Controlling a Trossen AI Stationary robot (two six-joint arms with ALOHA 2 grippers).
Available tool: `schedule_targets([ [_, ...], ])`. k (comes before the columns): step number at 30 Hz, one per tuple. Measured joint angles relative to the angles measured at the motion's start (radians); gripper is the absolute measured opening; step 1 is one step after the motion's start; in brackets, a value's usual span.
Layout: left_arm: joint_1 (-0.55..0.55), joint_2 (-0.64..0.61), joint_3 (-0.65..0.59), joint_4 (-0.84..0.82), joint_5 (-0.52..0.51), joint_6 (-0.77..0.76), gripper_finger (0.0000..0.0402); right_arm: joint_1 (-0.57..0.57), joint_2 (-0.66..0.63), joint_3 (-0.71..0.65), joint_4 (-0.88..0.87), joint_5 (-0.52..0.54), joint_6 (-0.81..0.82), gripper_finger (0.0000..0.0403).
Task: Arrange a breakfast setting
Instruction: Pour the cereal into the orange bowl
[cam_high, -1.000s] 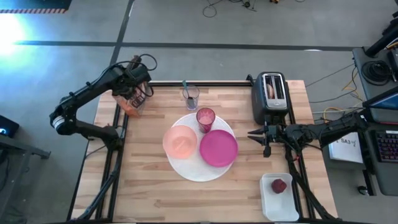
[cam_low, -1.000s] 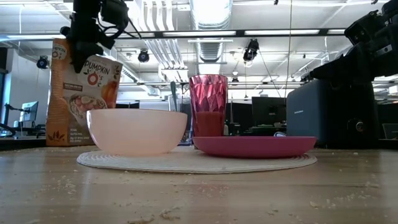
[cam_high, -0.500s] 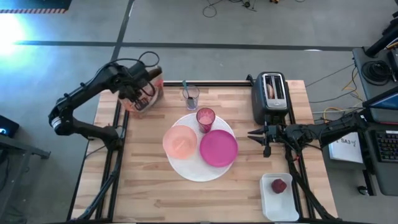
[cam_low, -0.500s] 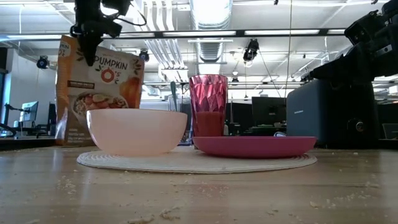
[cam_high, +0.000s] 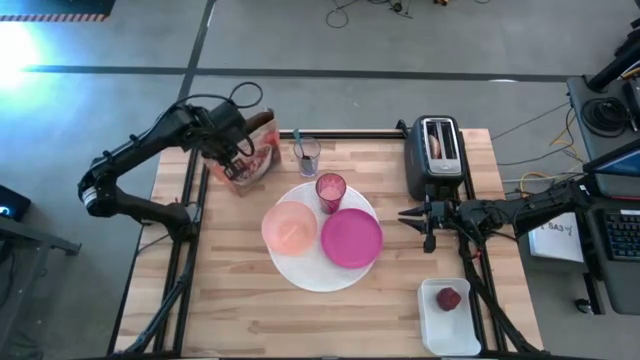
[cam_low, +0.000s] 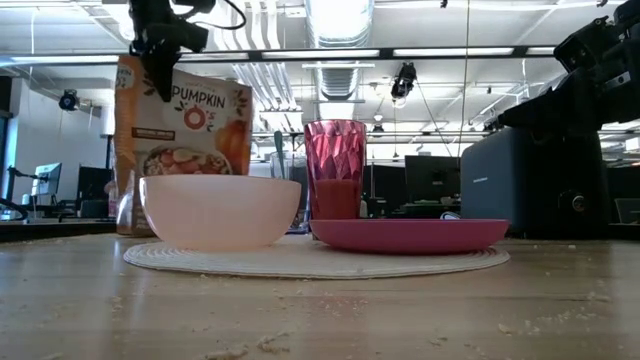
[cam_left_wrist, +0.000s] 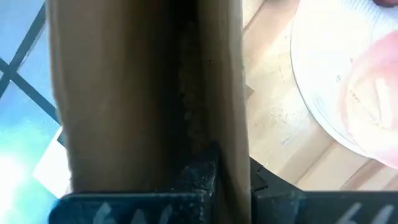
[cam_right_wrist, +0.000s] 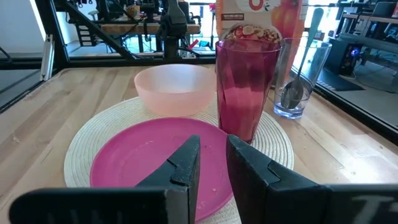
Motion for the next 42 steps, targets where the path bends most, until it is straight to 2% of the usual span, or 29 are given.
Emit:
schedule_targets([
  [14, -0.020, 0.000, 0.011, 0.018, 0.002, 0.049, 0.0000, 0.000, 0.000, 0.000, 0.000, 0.000, 0.000, 0.0068],
  [26, -0.022, -0.002, 0.274, -0.063, 0.001, 0.011, 0.0000, 0.000, 0.000, 0.000, 0.000, 0.000, 0.000, 0.0068],
  [29, -0.035, -0.004, 0.322, -0.124, 0.038, -0.032, 0.0000, 0.000, 0.000, 0.000, 0.000, 0.000, 0.000, 0.0068],
  [32, -0.070, -0.020, 0.340, -0.167, 0.099, -0.077, 0.0000, 0.000, 0.000, 0.000, 0.000, 0.000, 0.000, 0.0068],
  [36, -0.148, -0.067, 0.335, -0.167, 0.106, -0.177, 0.0000, 0.000, 0.000, 0.000, 0.000, 0.000, 0.000, 0.0068],
  [39, -0.213, -0.109, 0.329, -0.167, 0.100, -0.253, 0.0000, 0.000, 0.000, 0.000, 0.000, 0.000, 0.000, 0.0068],
  [42, -0.275, -0.152, 0.328, -0.166, 0.040, -0.309, 0.0000, 0.000, 0.000, 0.000, 0.000, 0.000, 0.000, 0.0068],
])
